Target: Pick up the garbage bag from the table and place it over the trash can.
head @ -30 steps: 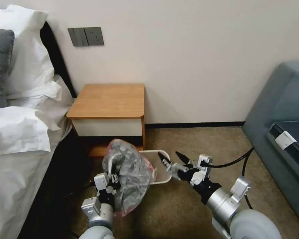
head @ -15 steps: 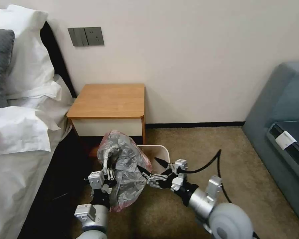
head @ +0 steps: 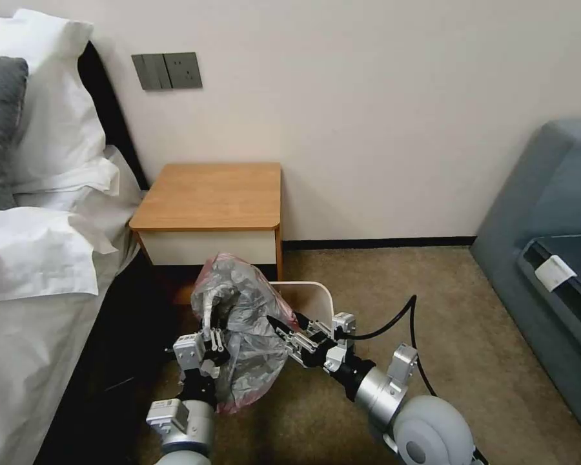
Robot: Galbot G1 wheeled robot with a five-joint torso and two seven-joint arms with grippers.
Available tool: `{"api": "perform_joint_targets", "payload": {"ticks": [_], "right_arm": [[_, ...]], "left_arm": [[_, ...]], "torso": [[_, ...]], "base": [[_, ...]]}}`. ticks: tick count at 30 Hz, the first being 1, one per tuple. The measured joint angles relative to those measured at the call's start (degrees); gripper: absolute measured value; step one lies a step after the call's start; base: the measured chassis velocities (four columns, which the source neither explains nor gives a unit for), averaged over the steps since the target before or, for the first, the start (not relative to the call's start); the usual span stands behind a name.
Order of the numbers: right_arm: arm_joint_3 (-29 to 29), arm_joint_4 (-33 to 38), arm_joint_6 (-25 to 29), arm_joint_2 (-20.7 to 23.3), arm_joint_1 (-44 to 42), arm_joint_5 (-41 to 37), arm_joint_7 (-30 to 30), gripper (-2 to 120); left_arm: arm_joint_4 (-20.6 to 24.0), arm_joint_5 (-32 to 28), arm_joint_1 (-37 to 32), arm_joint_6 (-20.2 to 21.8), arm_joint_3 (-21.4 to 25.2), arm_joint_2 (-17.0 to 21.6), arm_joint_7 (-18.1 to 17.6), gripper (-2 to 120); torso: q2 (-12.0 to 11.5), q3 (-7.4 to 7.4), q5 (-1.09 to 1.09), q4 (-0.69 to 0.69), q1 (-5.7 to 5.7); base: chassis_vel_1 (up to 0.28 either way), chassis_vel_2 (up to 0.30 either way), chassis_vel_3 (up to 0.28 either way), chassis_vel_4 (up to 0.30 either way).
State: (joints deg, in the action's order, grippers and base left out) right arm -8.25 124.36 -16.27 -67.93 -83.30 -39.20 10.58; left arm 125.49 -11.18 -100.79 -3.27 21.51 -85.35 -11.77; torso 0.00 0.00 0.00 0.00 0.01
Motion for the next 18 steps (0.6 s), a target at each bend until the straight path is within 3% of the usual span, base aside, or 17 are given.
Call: {"api": "perform_joint_targets", "payload": {"ticks": [3, 9, 18], "right_arm": [[0.36, -0.23, 0.76, -0.15, -0.17, 0.6, -0.1, 17], [0.3, -0.23, 1.17, -0.1, -0.3, 1.27, 0.71, 0], [-1.17, 1.68, 1.9, -0.27, 0.23, 0.73, 0.17, 0]], "left_arm": [[0.03, -0.85, 0.01, 0.24, 0.13, -0.02, -0.24, 9], [0.01, -1.95, 0.02, 0.79, 0.25, -0.07, -0.47, 9], [-0.74, -3.2, -0.05, 0.94, 0.64, -0.01, -0.75, 9]], "torso": [[0.0, 0.0, 0.0, 0.0, 0.0], [0.0, 0.0, 0.0, 0.0, 0.0], [0.0, 0.0, 0.0, 0.0, -0.01]], "base": [[0.0, 0.0, 0.0, 0.0], [0.0, 0.0, 0.0, 0.0], [0.0, 0.0, 0.0, 0.0]]}}
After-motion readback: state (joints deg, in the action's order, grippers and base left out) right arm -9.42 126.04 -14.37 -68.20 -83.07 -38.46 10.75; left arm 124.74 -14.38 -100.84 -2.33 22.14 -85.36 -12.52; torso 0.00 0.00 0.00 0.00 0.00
